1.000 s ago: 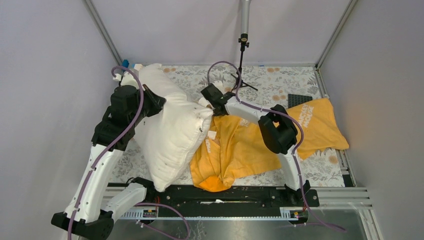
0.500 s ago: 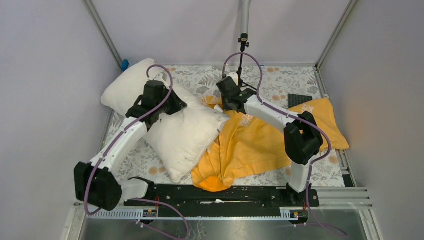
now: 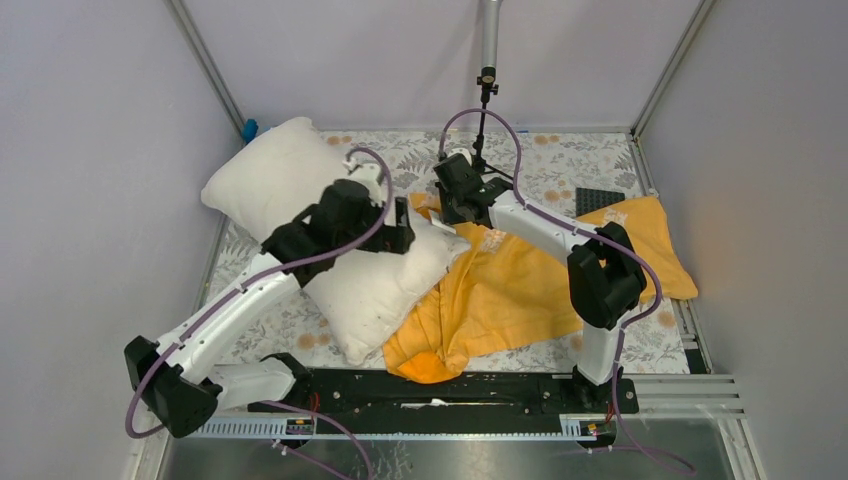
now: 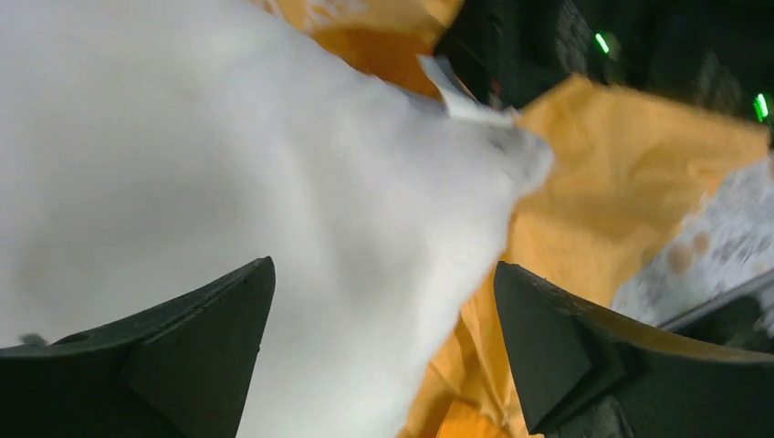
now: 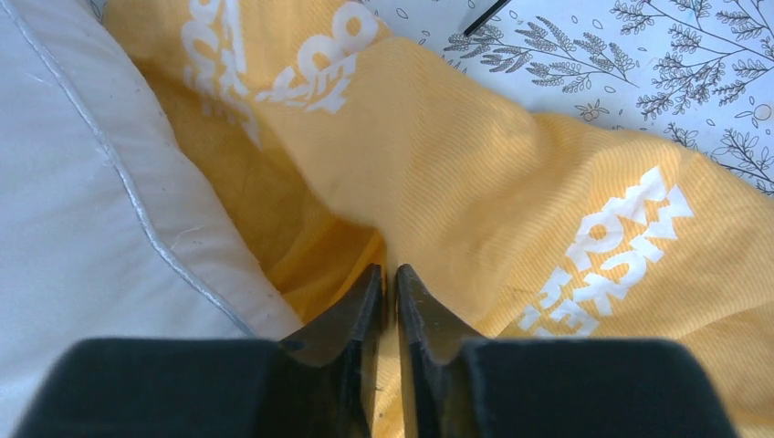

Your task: Put the pillow into the pillowcase

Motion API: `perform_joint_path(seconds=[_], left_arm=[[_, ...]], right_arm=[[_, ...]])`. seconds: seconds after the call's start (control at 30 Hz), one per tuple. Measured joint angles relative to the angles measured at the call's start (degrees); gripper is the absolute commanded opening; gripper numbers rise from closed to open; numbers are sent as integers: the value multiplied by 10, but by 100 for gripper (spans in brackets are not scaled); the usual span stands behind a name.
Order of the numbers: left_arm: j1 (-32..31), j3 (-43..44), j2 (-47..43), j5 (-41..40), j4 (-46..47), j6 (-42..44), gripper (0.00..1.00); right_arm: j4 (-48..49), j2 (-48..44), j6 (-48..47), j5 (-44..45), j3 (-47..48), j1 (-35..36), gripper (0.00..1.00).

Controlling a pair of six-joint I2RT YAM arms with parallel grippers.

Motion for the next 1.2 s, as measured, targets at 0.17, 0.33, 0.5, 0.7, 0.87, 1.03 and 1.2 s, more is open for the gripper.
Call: perform_joint_path(seconds=[0.17,0.33,0.5,0.7,0.87,1.03,1.2], left_arm=[[-107,3,9,-81,-54,14,99],[-113,-7,80,-139,-69,10,66],[-100,-7,157,-161,-60,-7,0],[-31,-9,150,-117,-44,-21,0],[31,-20,114,-59,-33,-24,0],[49,-24,103,-23,-28,-25,0],[59,-24,103,-5,-28,-25,0]], right_arm=[[-3,-1,-9,-3,0,-2,42],[-15,-28,-7,3,-6,-6,60],[-15,-112,11,14,-57,-8,49],[20,-251,50,-11,-197,-8,36],[86,-280,73,-68,-297,14,46],[135,-206,78,-79,-300,86,48],[179,-132,94,-69,-297,111,50]])
